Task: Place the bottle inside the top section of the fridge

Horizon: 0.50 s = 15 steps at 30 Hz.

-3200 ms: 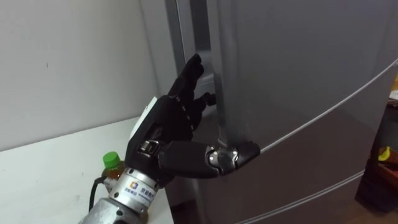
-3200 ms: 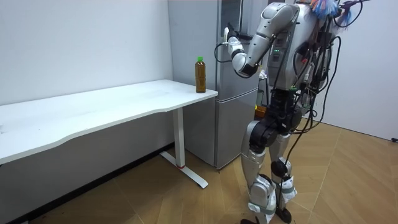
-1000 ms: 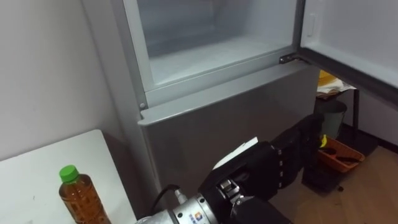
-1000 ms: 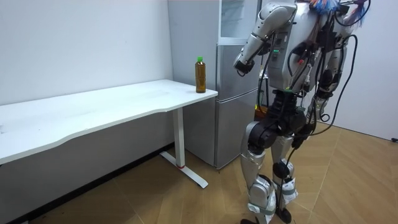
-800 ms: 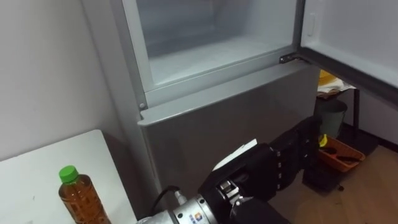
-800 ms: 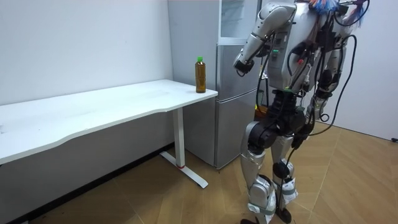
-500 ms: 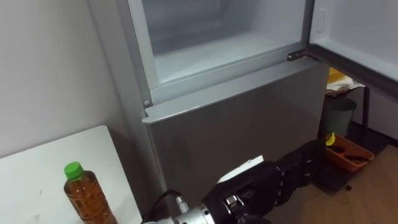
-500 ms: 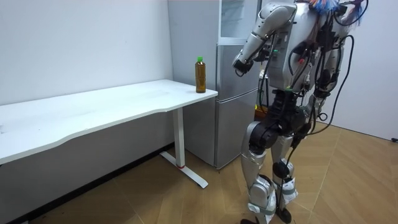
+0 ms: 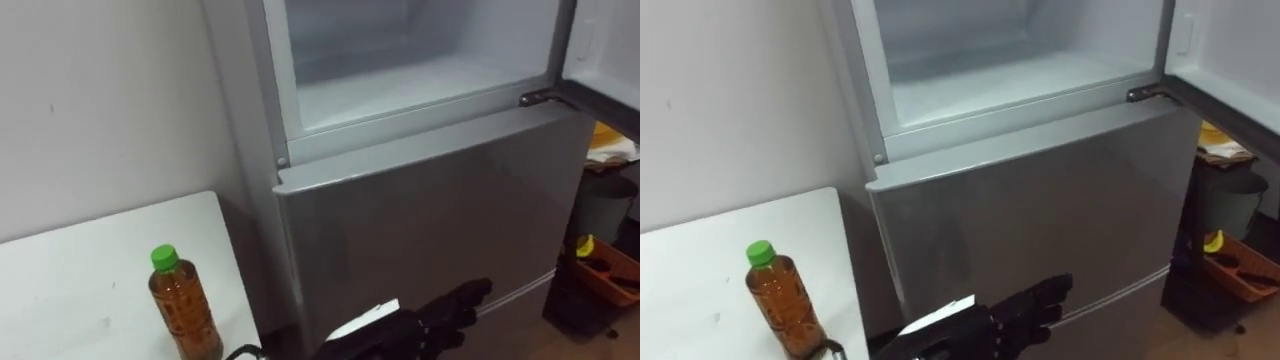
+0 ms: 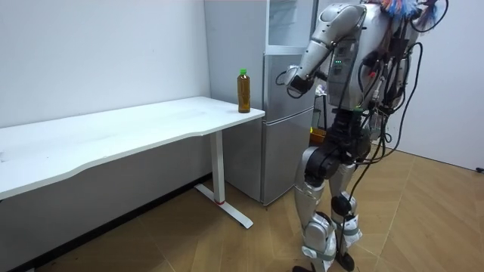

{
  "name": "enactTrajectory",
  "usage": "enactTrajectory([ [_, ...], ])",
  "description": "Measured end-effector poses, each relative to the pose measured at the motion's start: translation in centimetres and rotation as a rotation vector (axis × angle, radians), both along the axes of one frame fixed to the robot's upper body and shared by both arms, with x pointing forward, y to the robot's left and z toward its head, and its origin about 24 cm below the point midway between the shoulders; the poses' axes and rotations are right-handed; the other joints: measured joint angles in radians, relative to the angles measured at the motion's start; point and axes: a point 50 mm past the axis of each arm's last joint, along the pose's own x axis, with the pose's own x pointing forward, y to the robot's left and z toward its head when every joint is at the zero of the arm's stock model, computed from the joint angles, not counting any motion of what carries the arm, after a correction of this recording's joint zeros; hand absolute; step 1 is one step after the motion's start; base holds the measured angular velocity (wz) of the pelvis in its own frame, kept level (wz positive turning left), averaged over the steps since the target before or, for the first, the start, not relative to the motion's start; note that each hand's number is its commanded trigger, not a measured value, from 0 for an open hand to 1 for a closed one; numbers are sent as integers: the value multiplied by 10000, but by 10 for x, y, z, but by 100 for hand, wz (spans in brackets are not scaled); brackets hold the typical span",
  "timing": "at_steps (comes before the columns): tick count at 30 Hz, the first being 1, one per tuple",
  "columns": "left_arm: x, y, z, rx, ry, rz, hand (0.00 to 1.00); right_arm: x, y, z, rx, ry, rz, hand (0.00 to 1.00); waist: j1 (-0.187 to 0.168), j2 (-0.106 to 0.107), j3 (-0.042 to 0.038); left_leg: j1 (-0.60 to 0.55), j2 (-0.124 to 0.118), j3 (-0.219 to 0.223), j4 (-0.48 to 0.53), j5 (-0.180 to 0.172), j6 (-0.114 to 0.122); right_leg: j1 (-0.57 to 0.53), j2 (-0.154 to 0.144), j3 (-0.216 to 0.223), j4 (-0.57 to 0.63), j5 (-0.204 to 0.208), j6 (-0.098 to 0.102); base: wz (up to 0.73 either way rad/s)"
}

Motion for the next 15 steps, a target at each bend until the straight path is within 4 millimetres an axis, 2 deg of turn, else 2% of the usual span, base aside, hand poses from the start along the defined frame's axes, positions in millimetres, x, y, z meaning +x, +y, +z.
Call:
enactTrajectory([
  [2, -2, 7, -4, 226, -34, 325, 0, 0, 4, -1, 83, 35, 78, 0, 25, -125, -42, -68, -3, -159, 9, 10, -16, 17, -14, -186, -8, -25, -20, 22],
  [4, -4, 12, -7, 319, 25, 604, 0, 0, 7, -2, 109, 53, 194, 0, 241, -237, -57, -137, -2, -287, 31, 13, -21, 56, -25, -291, -7, -47, -14, 16],
  [8, -11, 22, -21, 274, 628, 1122, 0, 0, 8, -2, 100, 47, 327, 0, 279, -270, -50, -139, -18, -484, 55, 14, -19, 218, -70, -532, -5, -69, 16, 19],
  [10, -16, 30, -32, 323, 1128, 1484, 0, 1, 9, -2, 99, 28, 396, 0, 376, -320, -20, -135, -20, -544, 62, 14, -19, 249, -80, -621, 31, -69, 17, 7],
  [15, -25, 43, -49, 713, 1629, 2270, 0, -5, 8, -3, 47, 152, 404, 0, 814, -322, -22, -125, -11, -623, 39, 10, -19, 354, -76, -683, 41, -84, 8, 4],
])
